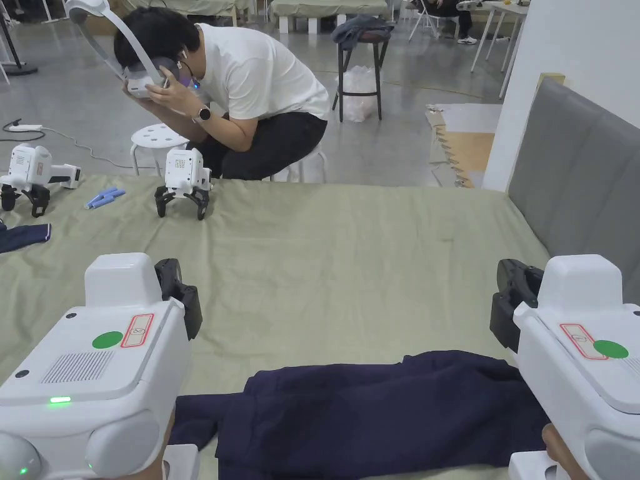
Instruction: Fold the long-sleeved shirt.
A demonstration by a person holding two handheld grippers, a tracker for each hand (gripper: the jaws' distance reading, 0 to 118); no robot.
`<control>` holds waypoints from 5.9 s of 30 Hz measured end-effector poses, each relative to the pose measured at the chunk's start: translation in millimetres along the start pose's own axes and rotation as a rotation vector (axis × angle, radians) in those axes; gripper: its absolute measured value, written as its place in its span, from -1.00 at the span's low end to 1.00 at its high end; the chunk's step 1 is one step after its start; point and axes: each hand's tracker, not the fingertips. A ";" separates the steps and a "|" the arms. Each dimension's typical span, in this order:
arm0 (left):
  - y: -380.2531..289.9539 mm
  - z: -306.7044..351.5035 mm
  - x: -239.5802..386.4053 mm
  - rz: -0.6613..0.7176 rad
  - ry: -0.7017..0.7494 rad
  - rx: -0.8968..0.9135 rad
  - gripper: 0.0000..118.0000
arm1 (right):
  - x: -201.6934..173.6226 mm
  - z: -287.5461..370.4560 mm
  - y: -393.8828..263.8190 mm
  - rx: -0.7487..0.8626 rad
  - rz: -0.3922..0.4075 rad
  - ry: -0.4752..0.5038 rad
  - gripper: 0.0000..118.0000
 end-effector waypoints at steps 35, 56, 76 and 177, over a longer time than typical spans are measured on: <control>-220.2 -186.2 -25.8 -0.260 0.071 -0.862 -0.84 | 100.2 -69.6 -91.7 -0.370 -0.037 -0.226 -0.99; -214.6 -184.3 -22.9 -0.317 0.102 -0.864 -0.84 | 163.9 -121.5 -250.0 -0.876 -0.143 -0.180 -0.07; -86.3 -149.6 -44.3 -0.275 0.113 -0.459 -0.84 | 151.8 -96.4 -87.9 -0.386 -0.073 -0.179 -0.97; -161.2 -49.3 -115.0 -0.692 0.184 -0.755 -0.84 | 68.0 -36.7 -148.2 -0.736 0.366 0.018 -0.97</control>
